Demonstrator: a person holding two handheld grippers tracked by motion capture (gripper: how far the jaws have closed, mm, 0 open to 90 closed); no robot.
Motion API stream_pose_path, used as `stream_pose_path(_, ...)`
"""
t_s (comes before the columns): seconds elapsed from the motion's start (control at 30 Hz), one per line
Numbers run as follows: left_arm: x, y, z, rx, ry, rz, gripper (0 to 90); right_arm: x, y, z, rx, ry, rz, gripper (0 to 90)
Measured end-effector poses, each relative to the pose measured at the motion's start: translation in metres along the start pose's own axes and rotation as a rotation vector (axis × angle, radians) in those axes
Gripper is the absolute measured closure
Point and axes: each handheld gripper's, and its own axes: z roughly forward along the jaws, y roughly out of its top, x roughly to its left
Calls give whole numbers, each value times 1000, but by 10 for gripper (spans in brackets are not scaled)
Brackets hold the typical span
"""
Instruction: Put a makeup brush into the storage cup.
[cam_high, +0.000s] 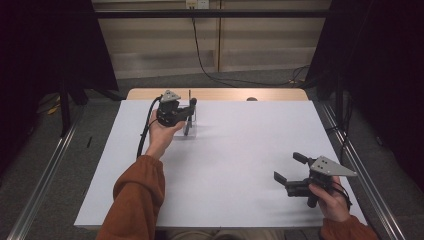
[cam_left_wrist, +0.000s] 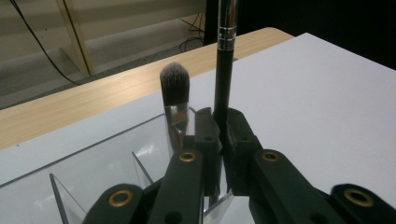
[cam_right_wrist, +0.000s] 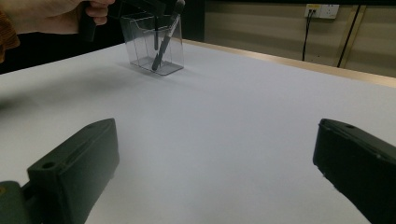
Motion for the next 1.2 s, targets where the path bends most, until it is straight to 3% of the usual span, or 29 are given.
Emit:
stream_pose_path(0.5,0,-8,6,33,6,-8,846,0,0,0,-2,1,-4,0)
stream_pose_path(0.93,2,-10,2,16,25,-27,720,0,0,0,-5,-1,-8,0)
stream_pose_path(1.2,5,-8,-2,0,27,-9,643,-1,0,0,0,-4,-3,0)
